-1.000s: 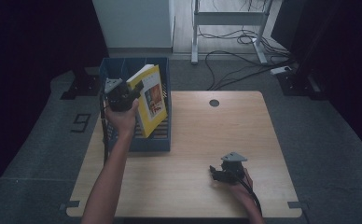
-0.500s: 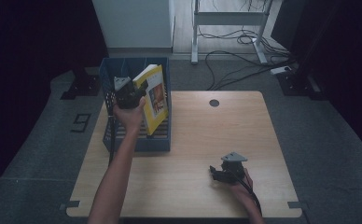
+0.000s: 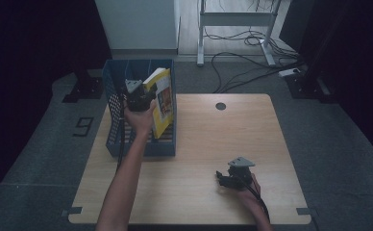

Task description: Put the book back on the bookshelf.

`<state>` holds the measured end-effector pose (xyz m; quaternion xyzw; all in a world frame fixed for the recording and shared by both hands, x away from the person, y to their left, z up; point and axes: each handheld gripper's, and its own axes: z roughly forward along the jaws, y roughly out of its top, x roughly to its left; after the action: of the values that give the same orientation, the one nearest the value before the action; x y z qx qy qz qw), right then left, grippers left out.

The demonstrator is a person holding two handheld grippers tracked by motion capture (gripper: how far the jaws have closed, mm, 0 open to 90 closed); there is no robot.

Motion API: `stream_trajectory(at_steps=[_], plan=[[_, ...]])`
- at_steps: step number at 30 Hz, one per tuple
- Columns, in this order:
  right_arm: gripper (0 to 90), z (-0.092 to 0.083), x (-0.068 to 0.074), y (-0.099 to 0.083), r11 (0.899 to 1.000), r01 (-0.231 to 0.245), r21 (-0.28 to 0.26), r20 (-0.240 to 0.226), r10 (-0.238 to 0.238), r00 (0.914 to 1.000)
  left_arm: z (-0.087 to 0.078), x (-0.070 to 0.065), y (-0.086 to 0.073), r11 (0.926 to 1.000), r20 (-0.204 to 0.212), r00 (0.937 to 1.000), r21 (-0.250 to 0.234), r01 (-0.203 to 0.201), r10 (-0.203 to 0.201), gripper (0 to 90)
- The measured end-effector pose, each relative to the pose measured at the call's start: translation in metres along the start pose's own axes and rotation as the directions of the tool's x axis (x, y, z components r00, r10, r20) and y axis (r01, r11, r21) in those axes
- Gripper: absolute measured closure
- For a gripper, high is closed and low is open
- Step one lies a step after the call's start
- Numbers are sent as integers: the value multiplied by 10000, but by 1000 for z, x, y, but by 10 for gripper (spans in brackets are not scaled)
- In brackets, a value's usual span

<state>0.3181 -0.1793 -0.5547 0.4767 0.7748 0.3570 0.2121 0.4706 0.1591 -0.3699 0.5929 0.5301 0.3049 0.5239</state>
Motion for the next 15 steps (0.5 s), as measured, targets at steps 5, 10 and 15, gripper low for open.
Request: stream_trajectory(at_steps=[5,10,15], plan=[[241,0,0,0,10000,9,-7,3,-9,10000,7,1,-7,9999,-92,9999,-3,104,-104,756],[240,0,0,0,10000,13,-6,6,-13,10000,12,4,-14,9995,-152,9995,-123,288,-289,756],[241,0,0,0,10000,7,-3,7,-7,10000,17,0,-21,9997,-171,9996,-73,230,-231,755]])
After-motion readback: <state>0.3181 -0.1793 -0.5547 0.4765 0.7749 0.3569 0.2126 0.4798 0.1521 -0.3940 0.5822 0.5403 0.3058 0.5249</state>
